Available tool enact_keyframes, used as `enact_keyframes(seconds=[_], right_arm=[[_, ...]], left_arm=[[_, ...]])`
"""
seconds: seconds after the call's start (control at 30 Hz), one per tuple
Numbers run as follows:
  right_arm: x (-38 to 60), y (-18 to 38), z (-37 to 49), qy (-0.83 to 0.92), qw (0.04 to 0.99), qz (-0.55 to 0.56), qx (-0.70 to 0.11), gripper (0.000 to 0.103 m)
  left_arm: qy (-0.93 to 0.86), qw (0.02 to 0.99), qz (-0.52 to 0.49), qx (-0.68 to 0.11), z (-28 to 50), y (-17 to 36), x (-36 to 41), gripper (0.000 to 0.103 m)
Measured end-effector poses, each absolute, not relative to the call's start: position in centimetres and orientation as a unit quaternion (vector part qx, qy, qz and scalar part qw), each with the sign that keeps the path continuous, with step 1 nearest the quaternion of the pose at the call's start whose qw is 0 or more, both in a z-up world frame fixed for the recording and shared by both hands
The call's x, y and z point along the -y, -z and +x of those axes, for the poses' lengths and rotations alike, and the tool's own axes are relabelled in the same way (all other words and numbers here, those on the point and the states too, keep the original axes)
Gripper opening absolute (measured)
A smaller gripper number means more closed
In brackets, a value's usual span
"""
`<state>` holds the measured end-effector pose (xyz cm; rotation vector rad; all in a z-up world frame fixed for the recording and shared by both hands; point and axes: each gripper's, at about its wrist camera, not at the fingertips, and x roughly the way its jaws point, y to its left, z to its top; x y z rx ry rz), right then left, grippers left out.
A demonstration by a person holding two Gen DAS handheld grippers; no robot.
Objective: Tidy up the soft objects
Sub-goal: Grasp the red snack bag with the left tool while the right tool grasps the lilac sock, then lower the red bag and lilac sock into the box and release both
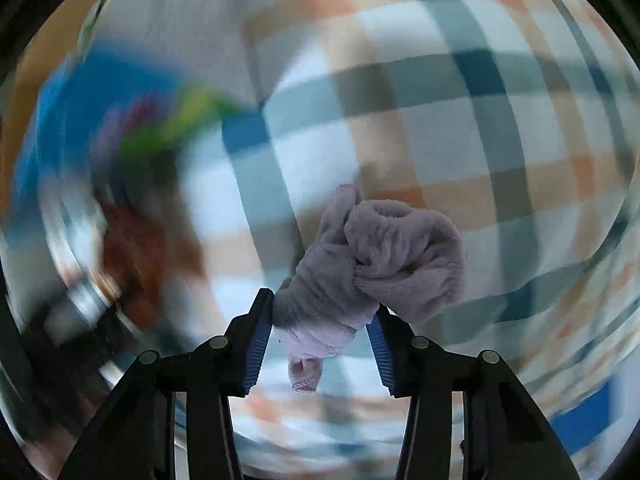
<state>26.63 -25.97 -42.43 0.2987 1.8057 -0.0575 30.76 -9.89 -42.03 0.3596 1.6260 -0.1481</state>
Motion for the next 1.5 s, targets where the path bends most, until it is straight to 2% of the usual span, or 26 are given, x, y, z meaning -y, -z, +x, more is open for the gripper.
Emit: enact_keyframes(seconds=[0.07, 0.1, 0.17, 0.27, 0.4, 0.47, 0.53, 0.7, 0.9, 1.1, 1.17, 1.27, 1.33, 1.5], right_arm=[[25.0, 42.7, 26.6, 0.016, 0.608, 0.096, -0.788, 0.049], [24.6, 42.8, 26.7, 0.015, 0.609, 0.088, -0.788, 0.049], [24.1, 43.0, 26.7, 0.019, 0.613, 0.083, -0.786, 0.051], [23.9, 43.0, 26.9, 0.028, 0.62, 0.094, -0.778, 0.055], [24.6, 43.0, 27.6, 0.039, 0.622, 0.128, -0.771, 0.056], [25.8, 42.8, 29.0, 0.041, 0.618, 0.146, -0.772, 0.055], [26.3, 42.5, 28.9, 0.033, 0.614, 0.156, -0.773, 0.048], [25.5, 41.2, 27.9, -0.022, 0.598, 0.126, -0.791, 0.047], [24.2, 40.9, 28.5, -0.025, 0.618, 0.064, -0.783, 0.051], [25.5, 41.8, 28.8, 0.0, 0.613, 0.088, -0.785, 0.052], [25.9, 42.1, 28.9, 0.011, 0.612, 0.098, -0.785, 0.051], [27.2, 41.6, 28.5, 0.016, 0.617, 0.111, -0.779, 0.044], [27.6, 40.9, 27.3, 0.009, 0.623, 0.117, -0.773, 0.043], [27.0, 35.6, 25.8, -0.023, 0.646, 0.113, -0.755, 0.042]], left_arm=[[0.073, 0.678, 0.172, -0.711, 30.7, 42.0, 10.6, 0.081], [0.077, 0.678, 0.173, -0.711, 30.6, 41.9, 10.8, 0.07], [0.088, 0.67, 0.168, -0.718, 30.2, 42.0, 11.2, 0.059], [0.085, 0.671, 0.172, -0.716, 29.8, 41.9, 11.6, 0.054], [0.068, 0.675, 0.126, -0.724, 29.6, 41.6, 10.6, 0.049], [0.056, 0.668, 0.073, -0.739, 29.5, 41.3, 9.0, 0.048], [0.047, 0.652, 0.008, -0.756, 28.7, 40.8, 7.6, 0.048], [0.04, 0.623, -0.082, -0.777, 26.3, 40.3, 6.0, 0.049], [0.051, 0.624, -0.014, -0.78, 26.6, 42.2, 8.8, 0.049], [0.05, 0.63, 0.015, -0.775, 26.3, 43.6, 10.6, 0.048], [0.046, 0.637, 0.016, -0.769, 26.3, 43.1, 11.2, 0.044], [0.044, 0.646, 0.014, -0.762, 26.6, 41.1, 10.9, 0.043], [0.045, 0.655, 0.005, -0.755, 26.0, 39.9, 9.5, 0.043], [0.062, 0.684, -0.025, -0.727, 24.5, 34.7, 8.9, 0.043]])
